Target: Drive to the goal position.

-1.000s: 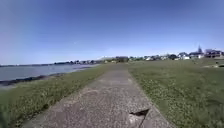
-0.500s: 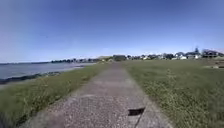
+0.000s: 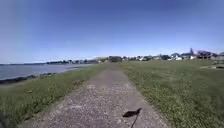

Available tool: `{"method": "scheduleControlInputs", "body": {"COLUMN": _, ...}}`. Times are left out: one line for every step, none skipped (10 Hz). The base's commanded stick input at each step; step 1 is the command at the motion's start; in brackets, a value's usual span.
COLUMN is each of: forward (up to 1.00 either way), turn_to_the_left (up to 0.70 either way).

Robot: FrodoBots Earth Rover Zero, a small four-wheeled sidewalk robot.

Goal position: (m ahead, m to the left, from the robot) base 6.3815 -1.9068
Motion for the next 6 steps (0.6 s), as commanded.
{"method": "scheduleControlInputs", "body": {"forward": 0.70, "turn_to_the_left": 0.00}}
{"method": "scheduleControlInputs", "body": {"forward": 0.70, "turn_to_the_left": 0.00}}
{"method": "scheduleControlInputs", "body": {"forward": 0.70, "turn_to_the_left": 0.00}}
{"method": "scheduleControlInputs", "body": {"forward": 0.70, "turn_to_the_left": 0.00}}
{"method": "scheduleControlInputs", "body": {"forward": 0.70, "turn_to_the_left": 0.00}}
{"method": "scheduleControlInputs", "body": {"forward": 0.70, "turn_to_the_left": 0.00}}
